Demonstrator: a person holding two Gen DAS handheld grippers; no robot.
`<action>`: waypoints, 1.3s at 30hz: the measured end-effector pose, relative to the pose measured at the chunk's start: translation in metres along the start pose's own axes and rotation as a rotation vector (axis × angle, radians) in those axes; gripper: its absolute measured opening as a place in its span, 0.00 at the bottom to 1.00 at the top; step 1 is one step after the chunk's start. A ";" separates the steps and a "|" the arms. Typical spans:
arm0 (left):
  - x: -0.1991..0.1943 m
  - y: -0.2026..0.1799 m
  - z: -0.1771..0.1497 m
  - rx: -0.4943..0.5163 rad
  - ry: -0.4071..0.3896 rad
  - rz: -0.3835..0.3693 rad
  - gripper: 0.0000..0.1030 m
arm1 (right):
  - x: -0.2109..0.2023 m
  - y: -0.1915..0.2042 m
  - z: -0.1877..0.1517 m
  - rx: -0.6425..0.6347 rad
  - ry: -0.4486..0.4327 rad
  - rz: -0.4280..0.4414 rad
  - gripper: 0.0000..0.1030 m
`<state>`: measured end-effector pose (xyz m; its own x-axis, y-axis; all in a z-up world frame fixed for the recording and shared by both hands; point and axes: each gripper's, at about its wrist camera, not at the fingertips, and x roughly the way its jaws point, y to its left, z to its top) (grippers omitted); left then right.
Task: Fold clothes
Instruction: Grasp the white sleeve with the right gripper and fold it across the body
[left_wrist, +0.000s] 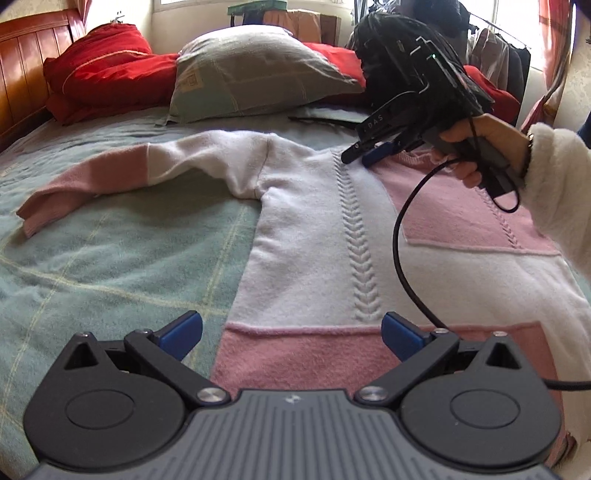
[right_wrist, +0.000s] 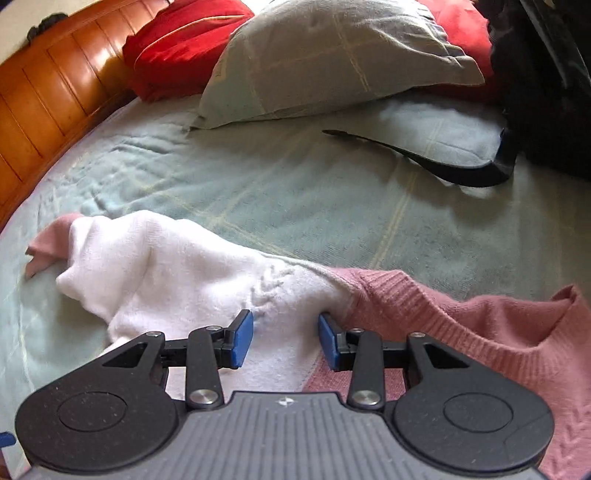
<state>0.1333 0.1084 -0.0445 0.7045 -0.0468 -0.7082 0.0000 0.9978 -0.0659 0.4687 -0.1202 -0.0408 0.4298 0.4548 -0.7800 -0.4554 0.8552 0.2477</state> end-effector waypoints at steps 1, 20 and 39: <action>-0.001 0.002 0.000 -0.003 -0.004 0.002 0.99 | -0.004 0.007 0.003 -0.040 -0.023 0.001 0.44; -0.006 0.022 -0.002 -0.045 -0.030 0.033 0.99 | 0.086 0.044 0.073 -0.145 0.116 -0.024 0.46; -0.004 0.021 -0.004 -0.052 -0.027 0.032 0.99 | 0.011 0.080 -0.026 -0.449 0.055 0.017 0.47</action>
<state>0.1280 0.1295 -0.0458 0.7226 -0.0128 -0.6911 -0.0591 0.9950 -0.0801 0.4163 -0.0531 -0.0441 0.3830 0.4435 -0.8103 -0.7600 0.6499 -0.0036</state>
